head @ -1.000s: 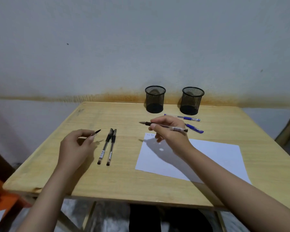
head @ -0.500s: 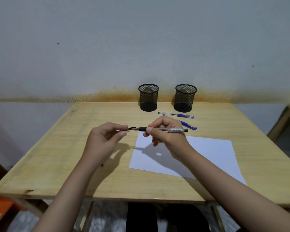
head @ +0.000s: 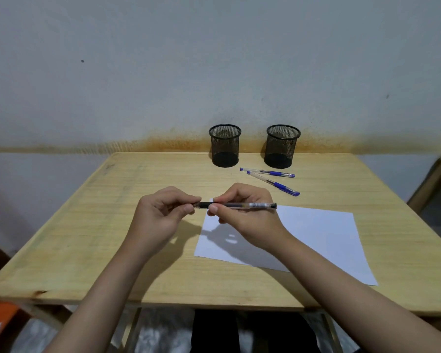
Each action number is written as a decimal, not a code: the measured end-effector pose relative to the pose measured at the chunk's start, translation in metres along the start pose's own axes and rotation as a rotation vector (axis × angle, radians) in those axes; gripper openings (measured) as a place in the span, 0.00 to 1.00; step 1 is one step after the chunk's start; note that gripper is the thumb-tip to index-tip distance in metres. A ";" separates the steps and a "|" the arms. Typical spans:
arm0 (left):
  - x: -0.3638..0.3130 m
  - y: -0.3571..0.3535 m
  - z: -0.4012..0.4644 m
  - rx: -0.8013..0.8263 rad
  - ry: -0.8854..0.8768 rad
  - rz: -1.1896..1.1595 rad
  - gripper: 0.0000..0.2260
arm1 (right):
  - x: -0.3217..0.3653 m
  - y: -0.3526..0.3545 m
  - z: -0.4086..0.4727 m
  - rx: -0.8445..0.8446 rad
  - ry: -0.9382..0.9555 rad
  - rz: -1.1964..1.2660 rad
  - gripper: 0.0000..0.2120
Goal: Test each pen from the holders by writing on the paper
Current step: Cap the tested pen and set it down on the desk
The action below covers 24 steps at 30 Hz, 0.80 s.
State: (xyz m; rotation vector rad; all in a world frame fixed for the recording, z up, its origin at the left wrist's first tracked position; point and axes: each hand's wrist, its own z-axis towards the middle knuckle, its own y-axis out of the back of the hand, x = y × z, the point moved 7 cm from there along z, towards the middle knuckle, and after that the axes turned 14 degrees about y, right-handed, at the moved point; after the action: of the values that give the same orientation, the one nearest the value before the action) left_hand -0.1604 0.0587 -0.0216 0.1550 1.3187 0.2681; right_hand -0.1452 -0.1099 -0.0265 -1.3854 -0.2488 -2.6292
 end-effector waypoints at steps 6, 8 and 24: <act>0.002 0.021 0.005 0.063 0.013 -0.054 0.12 | 0.008 -0.025 0.009 0.225 0.071 0.014 0.07; 0.006 0.031 0.009 0.049 0.030 -0.051 0.16 | 0.007 -0.034 0.015 0.359 0.017 0.071 0.11; 0.102 0.102 0.003 -0.116 0.346 0.707 0.27 | -0.069 -0.068 0.033 0.043 -0.458 -0.182 0.06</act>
State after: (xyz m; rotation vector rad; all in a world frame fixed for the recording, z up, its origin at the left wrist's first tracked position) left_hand -0.1457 0.1857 -0.0896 0.4948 1.5490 1.0046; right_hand -0.0949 -0.0316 -0.0700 -2.0219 -0.5033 -2.3798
